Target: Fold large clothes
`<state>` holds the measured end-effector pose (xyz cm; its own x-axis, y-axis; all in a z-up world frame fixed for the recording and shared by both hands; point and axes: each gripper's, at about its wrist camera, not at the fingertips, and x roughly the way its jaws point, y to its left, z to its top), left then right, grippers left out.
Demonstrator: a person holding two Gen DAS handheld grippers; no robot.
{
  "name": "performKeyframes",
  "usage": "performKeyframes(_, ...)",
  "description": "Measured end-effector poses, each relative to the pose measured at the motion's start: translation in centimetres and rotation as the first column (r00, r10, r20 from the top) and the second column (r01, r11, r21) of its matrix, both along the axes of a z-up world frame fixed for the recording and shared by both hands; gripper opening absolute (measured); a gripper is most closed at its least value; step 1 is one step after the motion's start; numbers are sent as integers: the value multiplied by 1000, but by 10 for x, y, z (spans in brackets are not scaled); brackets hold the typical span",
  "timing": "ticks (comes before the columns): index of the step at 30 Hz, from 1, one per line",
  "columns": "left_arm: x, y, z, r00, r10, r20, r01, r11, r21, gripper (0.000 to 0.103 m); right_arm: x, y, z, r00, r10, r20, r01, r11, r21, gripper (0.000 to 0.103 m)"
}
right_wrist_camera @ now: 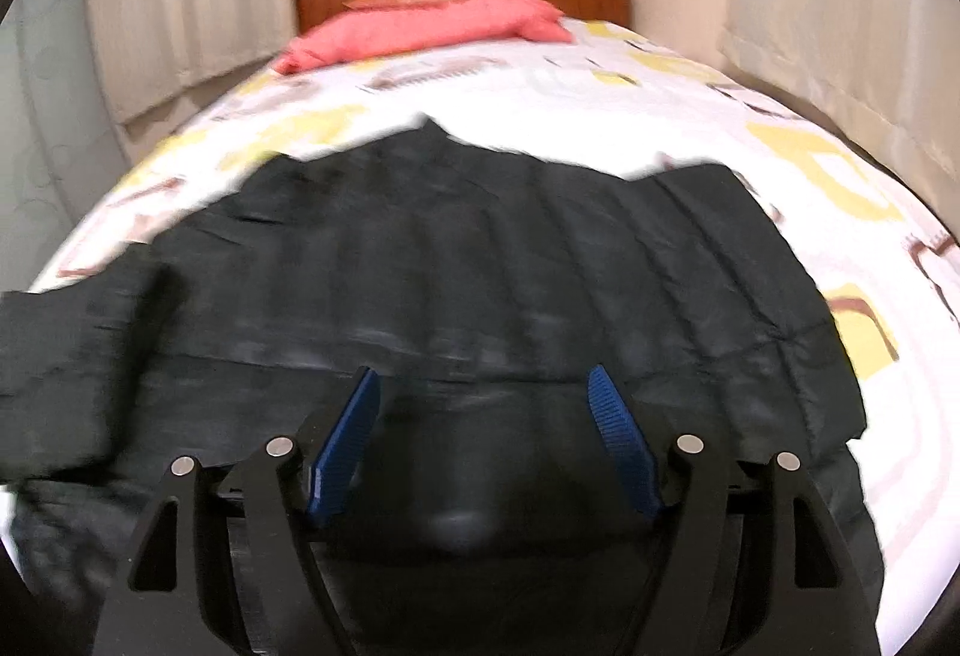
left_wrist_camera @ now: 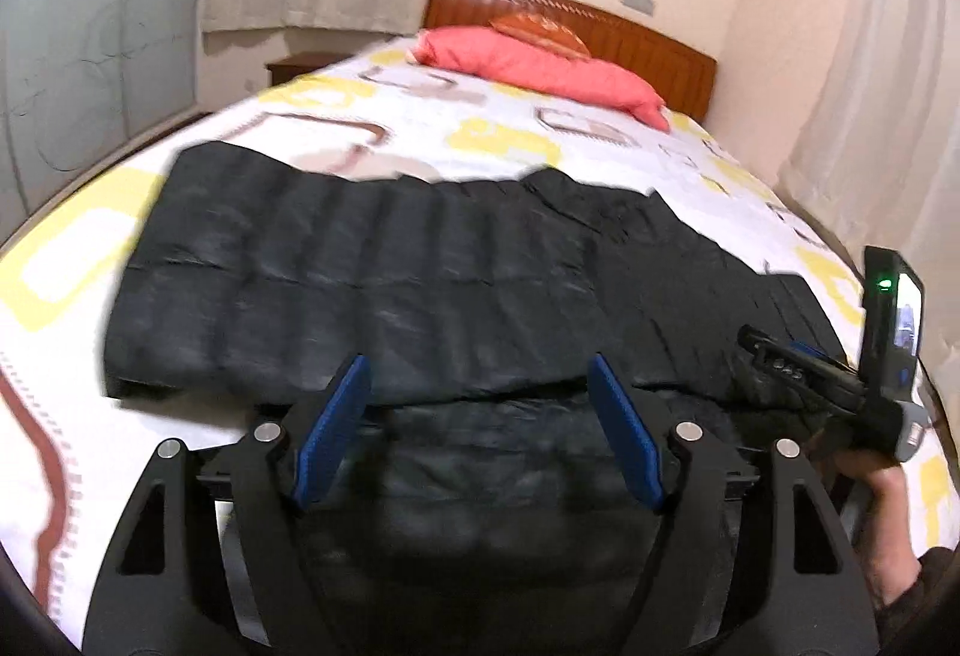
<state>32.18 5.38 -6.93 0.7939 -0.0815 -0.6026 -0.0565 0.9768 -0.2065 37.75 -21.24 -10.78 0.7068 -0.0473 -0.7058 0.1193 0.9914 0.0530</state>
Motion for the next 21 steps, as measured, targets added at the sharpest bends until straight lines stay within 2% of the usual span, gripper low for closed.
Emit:
performKeyframes(6,-9,67,3,988,156,-9,-156,988,15,74,2,80,25,985,170,9,-170,981,93,72)
performKeyframes(11,-10,108,-3,967,253,-15,-252,966,53,74,16,127,11,970,244,-20,-240,963,125,71)
performKeyframes(12,-10,113,-4,965,264,-17,-262,963,58,74,23,134,2,963,266,-48,-257,957,135,56)
performKeyframes(13,-10,119,-6,961,275,-23,-274,960,59,74,28,141,-5,955,286,-74,-274,951,145,33)
performKeyframes(16,-13,129,-8,955,294,-34,-293,955,41,74,32,151,-8,948,309,-76,-295,943,155,19)
performKeyframes(19,-17,136,-2,953,301,-25,-300,954,18,74,32,148,8,955,297,-24,-291,947,140,17)
performKeyframes(21,-20,137,4,956,295,-12,-295,956,-2,75,31,139,26,962,273,27,-274,958,86,17)
